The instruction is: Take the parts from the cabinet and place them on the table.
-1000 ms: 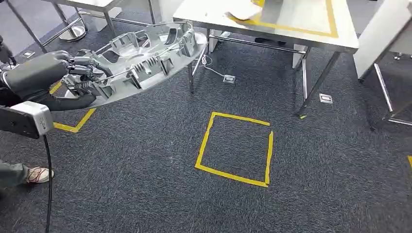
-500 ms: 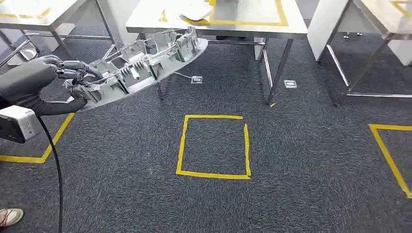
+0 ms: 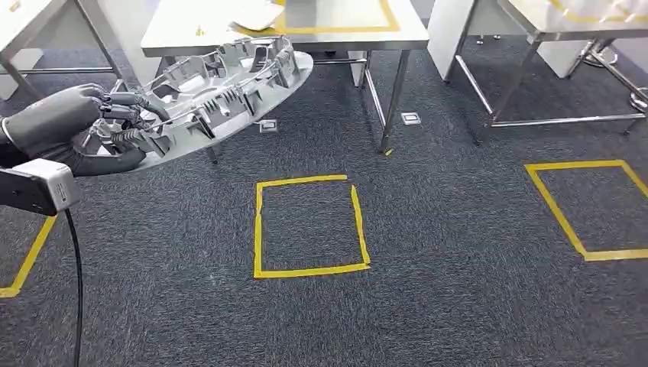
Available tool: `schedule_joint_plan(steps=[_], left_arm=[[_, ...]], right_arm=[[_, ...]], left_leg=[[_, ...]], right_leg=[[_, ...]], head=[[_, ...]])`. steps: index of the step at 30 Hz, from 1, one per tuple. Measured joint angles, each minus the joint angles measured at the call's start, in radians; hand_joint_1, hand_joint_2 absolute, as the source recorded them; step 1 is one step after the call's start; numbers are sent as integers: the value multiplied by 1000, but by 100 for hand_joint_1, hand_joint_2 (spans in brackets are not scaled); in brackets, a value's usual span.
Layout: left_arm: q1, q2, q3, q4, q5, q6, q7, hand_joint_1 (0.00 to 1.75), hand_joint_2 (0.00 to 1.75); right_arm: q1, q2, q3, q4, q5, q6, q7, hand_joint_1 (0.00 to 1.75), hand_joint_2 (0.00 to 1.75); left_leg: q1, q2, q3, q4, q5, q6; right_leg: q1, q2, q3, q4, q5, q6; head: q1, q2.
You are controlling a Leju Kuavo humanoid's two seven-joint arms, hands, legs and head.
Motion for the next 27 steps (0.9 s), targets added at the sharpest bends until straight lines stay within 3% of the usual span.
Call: schedule_joint_plan(steps=[2,4,7,14,18,19,20,21,23,24,25,27], left_arm=[[-2,2,0,2,3,-16,-1,175,175],[-4,13,0,3,14,-36,-3,175,175],[-17,24,0,3,19,-50,0,175,175],[-39,31,0,7,2,-47,10,175,175],[-38,37,0,7,-11,-39,11,175,175],[-39,37,0,7,-11,-38,11,175,175],[-39,37,0,4,-12,-38,11,175,175],[-40,38,1,3,-13,-35,12,175,175],[-35,38,1,-1,-16,-30,14,175,175],[-32,38,1,-3,-19,-29,14,175,175],[-28,38,1,-4,-21,-27,16,175,175],[-24,40,1,-5,-22,-26,18,175,175]], right_arm=[[0,0,0,0,2,-13,-3,0,0],[6,0,0,0,5,-20,-3,0,0],[6,0,0,0,5,-26,6,0,0],[5,1,0,0,-2,-32,6,0,0],[6,2,0,0,-3,-32,6,0,0],[6,2,0,0,-3,-32,6,0,0],[6,2,0,0,-3,-32,7,0,0],[6,2,0,0,-3,-32,6,0,0],[7,2,0,0,-3,-33,6,0,0],[9,2,0,0,-3,-33,6,0,0],[12,2,0,0,-3,-34,6,0,0],[15,2,0,0,-2,-34,7,0,0]], left_leg=[[-5,14,-1,-2,-3,-9],[-7,15,4,-2,-5,-1],[-7,14,9,-12,-1,-9],[-10,11,9,-13,-2,-8],[-9,4,7,-27,-2,4],[-3,1,28,-32,-12,12],[-2,1,31,-35,-14,16],[-2,0,36,-35,-15,18],[-2,-3,44,-35,-18,20],[-2,-4,49,-34,-21,16],[0,-7,56,-34,-27,11],[5,-11,76,-34,-43,1]], right_leg=[[5,6,10,-5,-1,-12],[5,10,12,-8,2,-9],[6,8,12,-8,-2,-15],[2,5,15,-9,-2,-14],[-2,1,19,8,16,-4],[-3,1,15,16,11,0],[-4,9,4,31,4,3],[-7,17,-16,71,-20,7],[-12,22,-101,219,-83,17],[-14,22,-140,277,-94,21],[-18,22,-162,291,-84,26],[-27,22,-139,196,-37,30]], head=[[1,0],[-1,0],[0,0],[0,0],[0,0],[0,0],[3,0],[4,0],[3,0],[3,0],[4,0],[4,0]])
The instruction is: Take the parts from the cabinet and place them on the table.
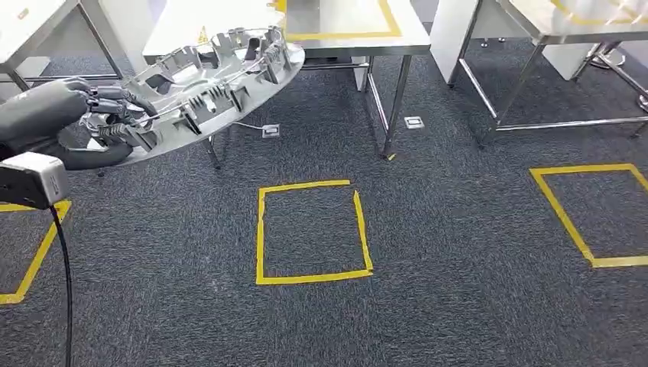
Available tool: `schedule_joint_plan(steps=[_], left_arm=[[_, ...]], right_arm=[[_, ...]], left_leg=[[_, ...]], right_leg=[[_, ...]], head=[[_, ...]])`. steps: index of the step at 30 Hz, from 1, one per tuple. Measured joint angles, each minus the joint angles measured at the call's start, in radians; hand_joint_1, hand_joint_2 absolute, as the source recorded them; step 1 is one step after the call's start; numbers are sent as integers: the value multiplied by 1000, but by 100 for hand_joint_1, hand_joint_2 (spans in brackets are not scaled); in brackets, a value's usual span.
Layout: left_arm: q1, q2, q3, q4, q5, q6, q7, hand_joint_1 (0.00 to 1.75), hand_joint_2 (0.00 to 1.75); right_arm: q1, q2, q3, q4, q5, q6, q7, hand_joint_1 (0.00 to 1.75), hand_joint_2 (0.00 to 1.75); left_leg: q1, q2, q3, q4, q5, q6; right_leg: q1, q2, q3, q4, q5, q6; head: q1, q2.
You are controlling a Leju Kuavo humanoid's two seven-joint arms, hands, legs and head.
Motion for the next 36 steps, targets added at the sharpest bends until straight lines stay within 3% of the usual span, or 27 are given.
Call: schedule_joint_plan(steps=[2,3,4,5,7,8,10,11,12,14,15,16,17,18,19,21,23,24,25,27,29,30,31,32,33,34,36], left_arm=[[6,3,0,-3,-1,0,0,175,175],[10,5,0,-3,-1,0,0,175,175],[10,9,0,-5,-1,0,-1,175,175],[10,12,1,-8,-1,0,-1,175,175],[12,19,5,-13,-1,-1,-2,175,175],[12,26,10,-16,-1,-2,-3,175,175],[11,29,12,-16,1,-4,-6,175,175],[11,31,13,-18,1,-4,-6,175,175],[13,34,13,-18,0,-4,-6,175,175],[19,36,13,-16,0,-4,-6,175,175],[22,36,13,-16,0,-4,-6,175,175],[24,36,13,-16,-1,-4,-8,175,175],[27,37,13,-15,-1,-3,-9,175,175],[30,38,13,-13,-2,-3,-10,175,175],[31,42,14,-12,-2,-3,-14,175,175],[36,43,16,-14,-7,-3,-15,175,175],[28,42,20,-17,-6,-3,-19,175,175],[28,42,21,-18,-7,-3,-18,175,175],[29,40,21,-18,-7,-4,-17,175,175],[29,38,21,-18,-8,-4,-17,175,175],[29,36,21,-18,-10,-4,-16,175,175],[29,35,21,-18,-11,-4,-16,175,175],[28,34,21,-18,-13,-6,-16,175,175],[27,31,21,-18,-13,-10,-16,175,175],[26,28,21,-16,-13,-13,-16,175,175],[21,22,19,-11,-12,-16,-16,175,175],[18,16,18,-11,-10,-23,-9,175,175]], right_arm=[[2,0,0,0,0,0,0,0,0],[4,4,0,0,0,0,0,0,0],[2,4,0,0,2,-2,-2,0,0],[0,4,0,0,2,-2,-2,0,0],[0,4,0,0,3,-4,2,0,0],[-3,0,0,-3,3,-6,3,0,0],[-6,0,0,-3,3,-8,5,0,0],[-9,0,0,-3,3,-8,5,0,0],[-10,0,0,-3,3,-8,4,0,0],[-6,3,0,-3,2,-8,3,0,0],[-4,4,0,-2,1,-8,3,0,0],[0,5,0,-2,0,-8,5,0,0],[1,6,0,-2,0,-8,5,0,0],[5,9,0,-2,-2,-8,5,0,0],[2,10,-1,-1,-2,-9,-1,0,0],[-1,11,-1,-1,-3,-11,0,0,0],[-9,8,-1,-1,-3,-14,0,0,0],[-11,8,-1,-1,-2,-15,0,0,0],[-11,8,-1,-1,-2,-15,-4,0,0],[-10,8,-2,-1,-1,-15,-12,0,0],[-7,8,-2,-1,0,-15,-12,0,0],[-6,8,-3,-1,0,-15,-12,0,0],[-5,8,-3,-1,0,-15,-12,0,0],[-5,8,-4,-1,2,-15,-12,0,0],[-4,8,-5,-1,2,-15,-14,0,0],[0,6,-6,-1,2,-15,-20,0,0],[-4,6,-7,-1,3,-13,-34,0,0]], left_leg=[[5,-2,24,0,-22,-14],[5,-5,30,1,-34,-25],[7,-7,37,-6,-40,-35],[6,-5,48,-15,-49,-46],[18,-8,70,24,-23,-69],[25,-10,31,83,6,-75],[23,-34,-61,232,55,-69],[19,-42,-123,286,34,-66],[14,-45,-170,311,-17,-62],[6,-48,-238,296,-121,-52],[2,-49,-258,260,-133,-44],[-1,-50,-269,206,-108,-39],[-2,-52,-274,142,-11,-30],[-5,-54,-273,64,163,-23],[-10,-59,-281,14,238,-26],[-6,-62,-266,47,229,-16],[3,-61,-247,45,208,-1],[1,-61,-235,40,193,2],[0,-59,-222,37,181,5],[-1,-60,-194,36,154,10],[-3,-60,-154,37,119,12],[-4,-61,-135,37,105,13],[-7,-61,-112,37,87,12],[-10,-60,-90,36,71,11],[-9,-60,-91,32,58,11],[-14,-65,-71,43,48,5],[-15,-73,-60,39,31,-6]], right_leg=[[-9,-11,62,-173,94,5],[-2,-23,68,-195,116,-2],[6,-25,79,-197,78,-22],[13,-23,84,-195,80,-30],[15,-16,111,-200,49,-54],[13,-3,144,-203,40,-63],[15,-1,181,-206,10,-74],[15,4,202,-207,-7,-77],[16,10,222,-208,-25,-81],[18,24,274,-209,-64,-82],[18,30,301,-210,-86,-81],[18,35,330,-210,-107,-78],[18,38,354,-209,-126,-76],[19,43,362,-211,-145,-72],[25,52,385,-200,-166,-66],[29,53,413,-216,-194,-55],[33,50,356,-118,-127,-47],[31,34,301,-31,-79,-38],[29,21,244,38,-72,-32],[28,17,161,96,-157,-25],[28,17,107,82,-287,-23],[28,17,96,56,-303,-25],[29,16,92,3,-275,-31],[34,16,95,-64,-189,-44],[39,10,97,-133,-61,-60],[52,10,81,-173,17,-71],[50,15,103,-193,44,-79]], head=[[0,0],[0,0],[-1,0],[-2,0],[-1,0],[-3,0],[-8,0],[-9,0],[-11,0],[-13,0],[-15,0],[-16,0],[-16,0],[-19,0],[-27,0],[-23,0],[-23,0],[-20,0],[-20,0],[-20,0],[-20,0],[-20,0],[-20,0],[-19,0],[-21,0],[-21,0],[-19,0]])
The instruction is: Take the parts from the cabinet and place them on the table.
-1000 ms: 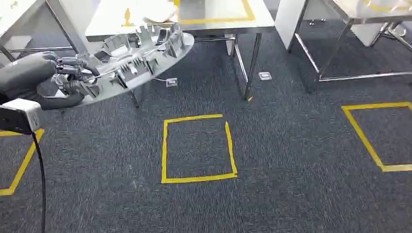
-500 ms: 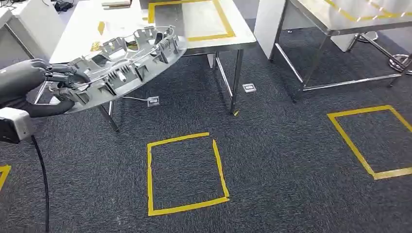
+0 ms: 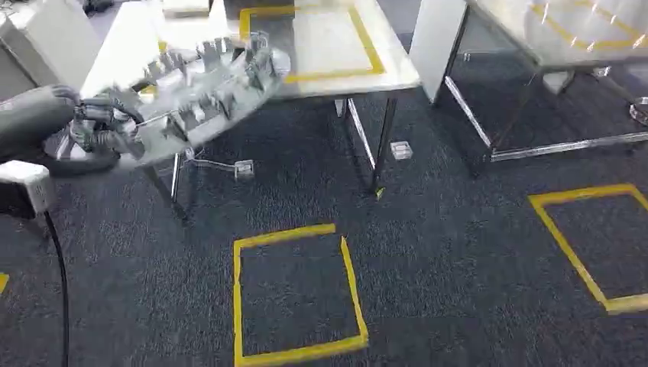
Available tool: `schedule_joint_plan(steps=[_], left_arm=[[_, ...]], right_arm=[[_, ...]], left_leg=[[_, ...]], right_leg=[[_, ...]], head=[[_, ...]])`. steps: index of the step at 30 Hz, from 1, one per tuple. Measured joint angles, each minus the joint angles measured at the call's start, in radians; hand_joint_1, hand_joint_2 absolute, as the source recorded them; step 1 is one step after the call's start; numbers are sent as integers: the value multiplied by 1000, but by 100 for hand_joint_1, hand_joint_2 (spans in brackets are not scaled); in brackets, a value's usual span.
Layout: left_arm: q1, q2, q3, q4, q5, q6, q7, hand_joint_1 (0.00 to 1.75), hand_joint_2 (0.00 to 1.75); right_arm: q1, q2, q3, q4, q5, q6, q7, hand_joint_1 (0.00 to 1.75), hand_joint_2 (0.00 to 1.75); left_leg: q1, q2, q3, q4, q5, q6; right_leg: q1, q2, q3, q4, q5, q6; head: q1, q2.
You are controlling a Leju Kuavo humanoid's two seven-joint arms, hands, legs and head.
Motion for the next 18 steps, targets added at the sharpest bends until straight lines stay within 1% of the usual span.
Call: schedule_joint_plan(steps=[1,2,3,4,5,6,7,8,9,10,11,12,13,14,15,16,17,18], left_arm=[[-6,2,2,-1,2,-2,3,175,175],[-12,6,3,-2,5,-4,5,175,175],[-11,7,3,-2,9,-5,7,175,175],[-14,8,4,-3,13,-8,7,175,175],[-15,9,5,-3,15,-9,8,175,175],[-14,9,5,-3,17,-9,9,175,175],[-15,9,5,-3,18,-9,11,175,175],[-15,11,5,-3,18,-9,11,175,175],[-15,12,5,-4,18,-9,11,175,175],[-15,12,5,-4,18,-9,11,175,175],[-16,13,5,-4,19,-10,12,175,175],[-17,15,5,-3,21,-13,12,175,175],[-21,15,5,2,21,-18,14,175,175],[-25,16,5,4,25,-23,14,175,175],[-31,18,5,3,29,-25,14,175,175],[-36,20,5,4,31,-26,16,175,175],[-44,21,6,5,33,-28,16,175,175],[-46,20,6,6,35,-29,15,175,175]], right_arm=[[0,0,0,0,1,0,5,0,0],[-2,0,0,0,1,0,8,0,0],[-3,0,0,0,2,0,10,0,0],[-4,0,0,0,3,0,10,0,0],[-5,0,0,0,3,0,9,0,0],[-6,0,0,0,2,0,8,0,0],[-5,0,0,0,2,2,8,0,0],[-4,0,0,0,0,2,8,0,0],[-3,0,0,0,-2,2,8,0,0],[-1,0,-1,0,-4,2,8,0,0],[-1,1,-2,0,-6,2,8,0,0],[-1,1,-2,0,-6,2,8,0,0],[-3,0,-5,0,-8,2,8,0,0],[-4,0,-8,0,-9,0,4,0,0],[-6,0,-9,0,-12,-2,3,0,0],[-5,0,-9,0,-14,-3,5,0,0],[-5,0,-10,0,-15,-4,8,0,0],[-7,-1,-10,-1,-15,-4,10,0,0]], left_leg=[[0,-2,6,12,5,-6],[-2,-3,4,38,10,-10],[1,5,-28,84,19,-14],[0,7,-56,133,22,-17],[1,8,-99,194,7,-21],[2,9,-142,248,-30,-23],[3,10,-178,284,-70,-27],[4,10,-198,290,-92,-28],[5,12,-202,267,-99,-30],[5,12,-195,224,-84,-32],[8,13,-175,147,-38,-35],[12,13,-154,70,38,-41],[17,14,-149,-6,126,-43],[16,29,-142,0,119,-22],[11,24,-129,-2,114,-16],[19,20,-121,-9,107,-8],[18,19,-112,-9,96,-3],[22,18,-95,-9,93,4]], right_leg=[[-2,-2,6,-7,17,-4],[-5,-1,25,-7,15,-8],[-8,-2,42,-11,5,-14],[-9,-2,55,-11,-5,-19],[-10,-2,67,-11,-18,-23],[-10,-1,79,-11,-31,-25],[-10,0,92,-11,-43,-25],[-11,0,106,-11,-55,-24],[-13,2,126,-10,-70,-21],[-14,4,142,-10,-83,-18],[-19,5,165,-10,-100,-13],[-22,5,182,-10,-116,-6],[-16,6,186,-5,-133,1],[-13,7,195,-9,-149,6],[-13,5,208,-23,-165,11],[-10,4,227,-6,-146,19],[-9,4,217,9,-134,21],[-14,3,199,47,-118,25]], head=[[1,0],[-2,0],[1,0],[-6,0],[-4,0],[-6,0],[-5,0],[-5,0],[-5,0],[-5,0],[-5,0],[-5,0],[-10,0],[-14,0],[-12,0],[-13,0],[-11,0],[-11,0]])
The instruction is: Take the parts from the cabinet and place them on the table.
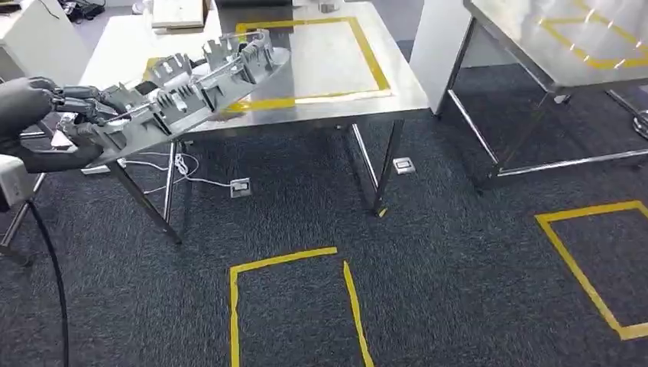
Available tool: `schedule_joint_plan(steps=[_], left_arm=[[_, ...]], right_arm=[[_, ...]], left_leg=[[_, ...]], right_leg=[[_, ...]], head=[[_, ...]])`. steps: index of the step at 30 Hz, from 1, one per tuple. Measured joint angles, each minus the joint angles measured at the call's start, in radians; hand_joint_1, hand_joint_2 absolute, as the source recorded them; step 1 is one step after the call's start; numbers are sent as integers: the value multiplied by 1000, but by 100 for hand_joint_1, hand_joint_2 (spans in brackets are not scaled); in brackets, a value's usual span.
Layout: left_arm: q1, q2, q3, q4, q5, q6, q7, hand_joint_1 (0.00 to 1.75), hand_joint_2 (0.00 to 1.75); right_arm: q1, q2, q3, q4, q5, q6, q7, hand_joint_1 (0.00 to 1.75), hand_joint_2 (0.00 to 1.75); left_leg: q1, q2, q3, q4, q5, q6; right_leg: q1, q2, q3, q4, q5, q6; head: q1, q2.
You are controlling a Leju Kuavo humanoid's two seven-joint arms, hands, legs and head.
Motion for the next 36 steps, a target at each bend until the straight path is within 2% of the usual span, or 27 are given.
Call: schedule_joint_plan(steps=[1,2,4,6,7,8,9,10,11,12,13,14,16,18,20,21,22,23,24,26,27,29,31,32,33,34,36], left_arm=[[-2,3,0,0,1,0,1,175,175],[-6,5,0,1,2,0,5,175,175],[-15,5,0,2,9,0,15,175,175],[-20,14,0,2,21,0,29,175,175],[-23,22,0,2,31,0,36,175,175],[-25,30,0,2,42,0,39,175,175],[-25,41,0,1,52,0,40,175,175],[-25,54,0,1,64,1,40,175,175],[-26,59,0,0,69,2,41,175,175],[-26,70,1,-2,73,5,41,175,175],[-21,85,6,-14,78,9,40,175,175],[-22,109,18,-19,83,10,39,175,175],[-21,139,43,-37,93,15,39,175,175],[-13,158,59,-48,100,26,38,175,175],[10,186,80,-59,115,31,39,175,175],[23,202,93,-66,127,31,38,175,175],[36,216,107,-76,137,31,38,175,175],[48,227,119,-84,142,31,38,175,175],[65,241,133,-89,145,31,38,175,175],[100,251,156,-88,145,34,37,175,175],[122,256,161,-92,140,40,28,175,175],[168,272,200,-117,125,50,16,175,175],[213,274,246,-127,117,55,3,175,175],[234,274,262,-133,111,55,2,175,175],[248,274,271,-135,110,55,1,175,175],[254,274,277,-137,109,55,-1,175,175],[262,269,292,-138,96,55,-5,175,175]], right_arm=[[1,0,-2,0,-3,-1,0,0,0],[0,1,-3,0,-6,-1,-5,0,0],[2,2,-7,0,-11,-3,-5,0,0],[6,2,-9,0,-14,-3,-2,0,0],[7,3,-11,0,-17,-3,-2,0,0],[9,3,-14,0,-18,-3,-2,0,0],[10,3,-16,0,-18,-3,-2,0,0],[13,2,-19,0,-17,-2,-5,0,0],[17,-2,-22,0,-17,-2,-11,0,0],[19,-2,-24,0,-17,-2,-15,0,0],[22,-1,-24,0,-18,-1,0,0,0],[20,-2,-24,0,-18,-2,13,0,0],[18,-3,-27,0,-21,-3,30,0,0],[16,-3,-31,0,-22,-6,28,0,0],[15,0,-31,0,-23,-6,21,0,0],[17,0,-31,0,-23,-6,21,0,0],[19,0,-32,0,-23,-6,21,0,0],[23,1,-32,0,-23,-6,26,0,0],[24,1,-32,0,-20,-6,35,0,0],[23,0,-32,0,-18,-7,46,0,0],[19,0,-32,0,-16,-9,31,0,0],[16,-1,-32,0,-9,-11,32,0,0],[12,-3,-32,0,-8,-12,32,0,0],[10,-3,-32,0,-8,-13,32,0,0],[10,-3,-32,0,-8,-13,32,0,0],[11,-3,-32,0,-9,-13,32,0,0],[14,-3,-32,0,-11,-13,33,0,0]], left_leg=[[-2,1,19,0,-15,6],[-3,0,32,-2,-28,9],[-6,0,67,-5,-57,11],[-10,0,112,-8,-91,12],[-14,1,140,-10,-110,13],[-19,2,167,-13,-128,14],[-25,3,184,-18,-144,14],[-20,2,202,-25,-160,17],[-27,-9,220,-29,-176,6],[-22,-14,240,-36,-204,1],[-21,-13,279,-24,-189,0],[-19,-14,283,-6,-174,-6],[-23,-10,241,103,-145,-16],[-21,-7,149,230,-162,-20],[-20,-4,67,271,-274,-26],[-19,-4,40,261,-328,-29],[-18,-4,21,231,-358,-33],[-17,-4,12,189,-347,-36],[-14,-4,9,124,-279,-42],[-1,5,-9,-1,31,-49],[-6,4,7,9,-4,-27],[-3,-2,6,0,-5,-19],[3,-1,31,-7,-21,-8],[3,2,46,-15,-33,-2],[3,3,61,-20,-44,0],[3,4,82,-26,-58,-2],[5,5,130,-36,-89,-3]], right_leg=[[-1,-4,-36,70,25,10],[-4,-5,-82,130,26,14],[-6,-7,-185,230,-53,22],[-5,-7,-243,228,-135,16],[-2,-7,-254,191,-144,8],[2,-6,-253,131,-114,-5],[8,-6,-247,59,-36,-24],[21,-5,-239,-27,108,-52],[39,15,-236,-34,142,-57],[50,26,-208,-49,117,-64],[46,29,-186,-63,114,-63],[48,24,-177,-70,107,-57],[39,22,-121,-76,124,-66],[36,8,-94,-75,104,-77],[32,9,-67,-76,74,-75],[30,10,-51,-75,58,-73],[26,12,-31,-75,41,-70],[22,13,-13,-75,25,-66],[16,15,11,-73,5,-61],[21,15,39,-58,-35,-49],[24,17,30,-74,-40,-44],[27,12,40,-72,-33,-39],[28,7,-47,62,47,-27],[22,2,-113,155,83,-16],[15,1,-169,211,77,-9],[10,1,-215,245,29,-3],[1,-2,-272,245,-94,5]], head=[[2,0],[3,0],[4,0],[4,0],[5,0],[4,0],[5,0],[3,0],[2,0],[7,0],[6,0],[7,0],[6,0],[3,0],[2,0],[2,0],[2,0],[2,0],[2,0],[-8,0],[-11,0],[-3,0],[0,0],[4,0],[4,0],[3,0],[4,0]])
